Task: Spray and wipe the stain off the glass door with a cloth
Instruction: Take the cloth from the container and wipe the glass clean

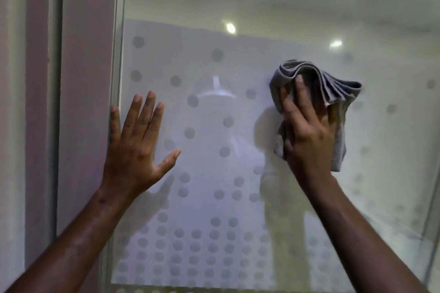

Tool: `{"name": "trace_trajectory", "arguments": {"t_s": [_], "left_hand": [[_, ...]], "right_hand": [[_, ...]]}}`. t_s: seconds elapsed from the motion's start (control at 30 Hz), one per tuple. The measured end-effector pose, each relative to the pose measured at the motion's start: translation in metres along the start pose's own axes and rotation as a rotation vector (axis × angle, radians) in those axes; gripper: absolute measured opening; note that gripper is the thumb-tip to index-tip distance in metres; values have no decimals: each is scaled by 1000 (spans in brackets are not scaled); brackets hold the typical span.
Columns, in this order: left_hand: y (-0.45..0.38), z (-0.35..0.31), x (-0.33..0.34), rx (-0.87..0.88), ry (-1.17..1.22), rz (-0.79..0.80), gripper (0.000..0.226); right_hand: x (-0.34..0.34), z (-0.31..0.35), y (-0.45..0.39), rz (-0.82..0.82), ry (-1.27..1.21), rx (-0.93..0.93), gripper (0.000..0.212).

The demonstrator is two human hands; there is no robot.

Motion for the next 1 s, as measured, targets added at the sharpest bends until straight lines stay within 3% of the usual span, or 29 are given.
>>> {"name": "trace_trajectory", "arguments": {"t_s": [0.17, 0.23, 0.43, 0.57, 0.67, 0.83, 1.0], "left_hand": [[0, 0, 2, -5, 16, -18, 92], [0, 0, 2, -7, 17, -27, 92], [-1, -2, 0, -11, 15, -21, 91], [-1, -2, -1, -6, 7, -16, 90], [-1, -1, -2, -1, 3, -4, 89], [-1, 0, -1, -4, 13, -1, 88], [0, 0, 0, -3, 17, -9, 88]], "right_hand": [[-18, -43, -45, -111, -40, 266, 45], [-16, -39, -47, -137, -100, 284, 43], [3, 28, -24, -76, -176, 65, 45], [29, 89, 10, 35, -38, -172, 48], [31, 96, 15, -1, 80, -298, 48], [11, 60, -12, -95, 171, -281, 36], [-15, -12, -49, -75, 205, -121, 37]]}}
Point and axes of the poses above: each hand's wrist, its own y-axis away from the middle knuckle, its own x-axis out of the palm, z = x × y, the point moved 6 cm from there along -y, towards the middle knuckle, and after that the axes turned 10 degrees about z, right-handed, at the moved point
